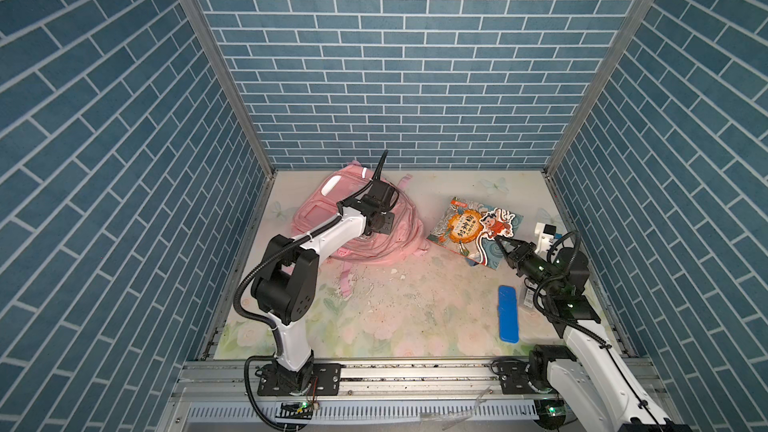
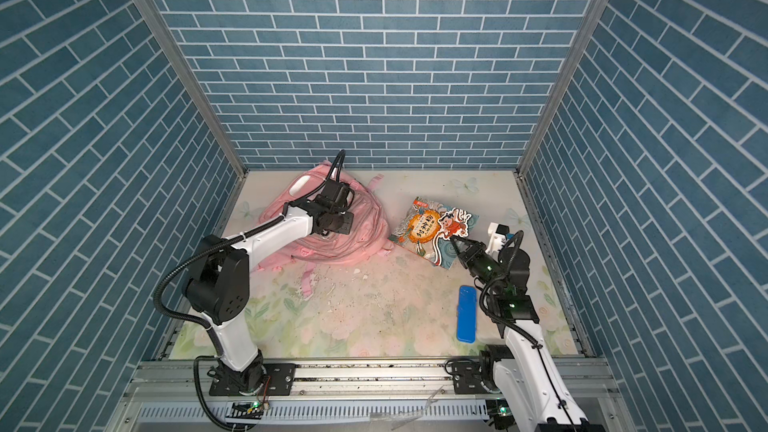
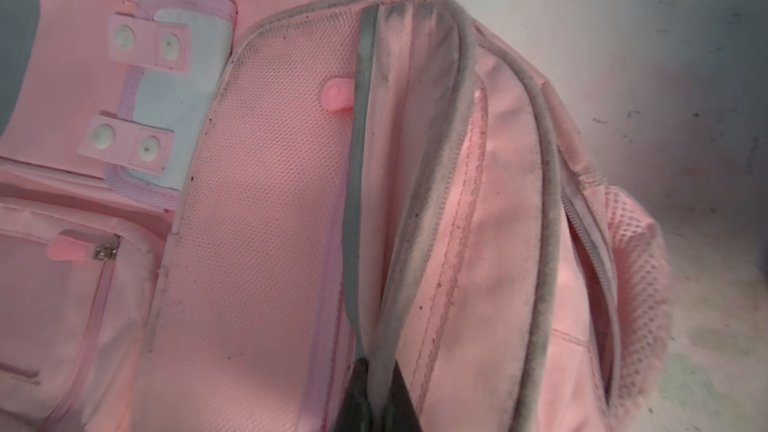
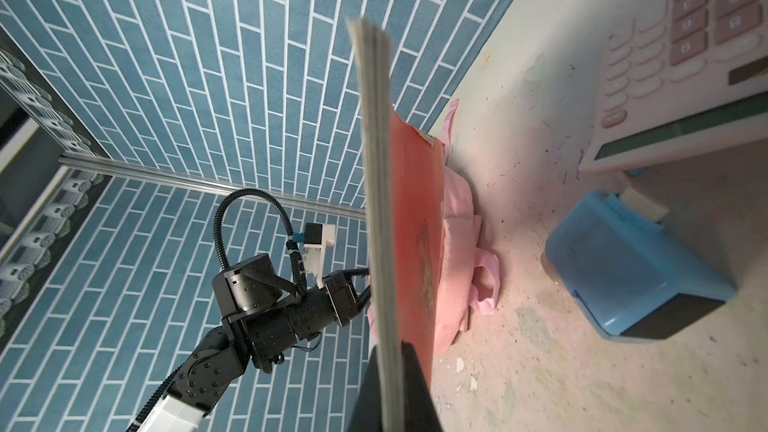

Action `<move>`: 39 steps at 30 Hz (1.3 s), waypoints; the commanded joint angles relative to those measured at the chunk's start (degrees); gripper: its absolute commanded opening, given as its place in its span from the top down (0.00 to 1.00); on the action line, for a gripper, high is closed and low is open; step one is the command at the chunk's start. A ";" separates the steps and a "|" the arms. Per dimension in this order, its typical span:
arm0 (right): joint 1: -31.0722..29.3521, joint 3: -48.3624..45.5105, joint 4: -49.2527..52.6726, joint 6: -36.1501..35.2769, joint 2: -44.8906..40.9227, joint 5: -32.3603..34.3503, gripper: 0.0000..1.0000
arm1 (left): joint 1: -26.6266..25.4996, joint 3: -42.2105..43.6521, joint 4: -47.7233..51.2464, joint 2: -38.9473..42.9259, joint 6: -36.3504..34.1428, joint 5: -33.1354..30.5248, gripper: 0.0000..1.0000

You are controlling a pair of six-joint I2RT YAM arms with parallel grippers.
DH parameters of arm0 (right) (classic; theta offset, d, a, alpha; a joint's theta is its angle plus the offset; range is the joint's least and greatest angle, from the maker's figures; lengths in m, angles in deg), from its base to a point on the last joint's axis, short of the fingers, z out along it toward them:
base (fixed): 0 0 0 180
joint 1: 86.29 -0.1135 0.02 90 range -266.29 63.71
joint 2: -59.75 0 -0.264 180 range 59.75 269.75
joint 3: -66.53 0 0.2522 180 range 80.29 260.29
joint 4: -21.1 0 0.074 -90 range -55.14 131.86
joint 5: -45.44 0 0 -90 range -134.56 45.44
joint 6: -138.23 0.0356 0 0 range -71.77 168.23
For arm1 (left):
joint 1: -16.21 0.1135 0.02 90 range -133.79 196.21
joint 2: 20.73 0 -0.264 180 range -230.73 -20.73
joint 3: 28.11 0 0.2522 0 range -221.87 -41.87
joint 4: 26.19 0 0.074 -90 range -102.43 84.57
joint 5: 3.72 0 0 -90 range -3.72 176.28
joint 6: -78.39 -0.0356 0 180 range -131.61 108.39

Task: Pack the student bag
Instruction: 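Lower the book into the backpack's open main pocket with both grippers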

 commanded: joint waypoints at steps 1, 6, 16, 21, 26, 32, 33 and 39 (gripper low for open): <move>-0.02 0.39 -0.94 5.73 -2.58 -0.54 1.00 | 0.17 -6.47 2.68 5.42 0.96 5.13 1.00; -0.14 1.21 2.05 5.08 -3.08 -1.41 1.00 | 1.68 -11.12 3.72 7.90 3.11 10.92 1.00; -7.26 3.71 -4.94 5.28 4.79 0.09 1.00 | 4.94 -10.28 -1.26 11.74 9.51 23.59 1.00; -12.62 6.00 -14.27 5.36 15.10 1.92 1.00 | 5.75 -7.10 -4.49 13.86 11.70 26.59 1.00; -17.50 9.36 -26.52 7.21 27.56 3.23 1.00 | 5.76 -5.54 -7.37 14.71 13.74 29.39 1.00; -22.49 16.46 -38.60 10.25 44.01 4.29 1.00 | 5.86 -4.78 -7.62 14.97 14.01 28.85 1.00; -22.91 17.27 -39.83 11.04 46.13 4.45 1.00 | 5.86 -4.58 -7.51 15.11 13.93 28.36 1.00; -25.80 24.12 -48.52 15.77 62.06 4.98 1.00 | 7.02 -2.82 -8.50 16.37 14.09 28.41 1.00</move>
